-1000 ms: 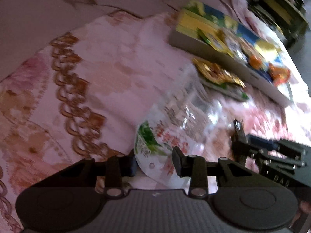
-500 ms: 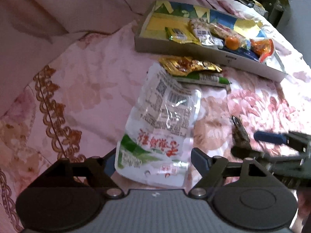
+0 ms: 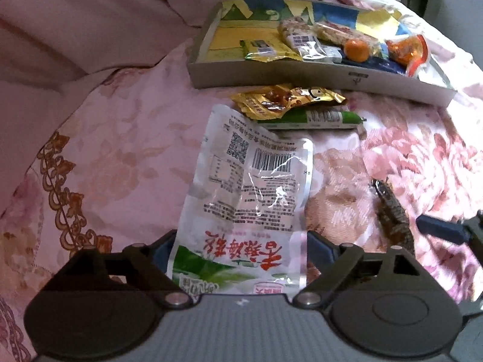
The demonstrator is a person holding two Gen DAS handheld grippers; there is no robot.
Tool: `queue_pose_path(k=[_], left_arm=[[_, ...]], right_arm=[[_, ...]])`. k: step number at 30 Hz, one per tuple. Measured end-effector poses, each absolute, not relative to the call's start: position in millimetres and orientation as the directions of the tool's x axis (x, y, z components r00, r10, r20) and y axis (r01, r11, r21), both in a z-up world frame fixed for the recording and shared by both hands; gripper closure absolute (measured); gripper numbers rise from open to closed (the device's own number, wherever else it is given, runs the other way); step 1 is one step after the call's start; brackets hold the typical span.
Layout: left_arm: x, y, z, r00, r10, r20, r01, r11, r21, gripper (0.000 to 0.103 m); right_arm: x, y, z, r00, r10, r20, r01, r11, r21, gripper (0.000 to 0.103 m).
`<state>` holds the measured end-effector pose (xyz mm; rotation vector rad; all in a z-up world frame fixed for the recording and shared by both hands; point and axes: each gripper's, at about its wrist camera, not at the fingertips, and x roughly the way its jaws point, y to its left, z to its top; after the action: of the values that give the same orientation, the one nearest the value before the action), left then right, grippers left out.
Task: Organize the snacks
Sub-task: 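Lift the clear package with the left tool while the right tool lifts the meat snack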
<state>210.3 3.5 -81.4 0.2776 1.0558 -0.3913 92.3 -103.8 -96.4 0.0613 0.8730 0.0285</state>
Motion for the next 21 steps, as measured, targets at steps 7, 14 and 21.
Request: queue_pose_path(k=[7,14,21], left_arm=[[206,11,-71,0.434,-0.221,-0.873,0.420,0.907,-0.021,0.033],[200,18,-64,0.411,-0.278,-0.868,0.383,0.917,-0.113,0.049],[197,28,-59,0.403,-0.323,-0.856,0.329,0.924,-0.194,0.052]], right_arm=[[86,-107,-91,0.656,0.051,-0.753,0.014,0.997,0.081,0.052],[72,-108,-84,0.667,0.047,-0.744,0.006,0.998,0.069,0.054],[60,-107,-85,0.676,0.016,-0.737,0.003,1.000,0.024,0.054]])
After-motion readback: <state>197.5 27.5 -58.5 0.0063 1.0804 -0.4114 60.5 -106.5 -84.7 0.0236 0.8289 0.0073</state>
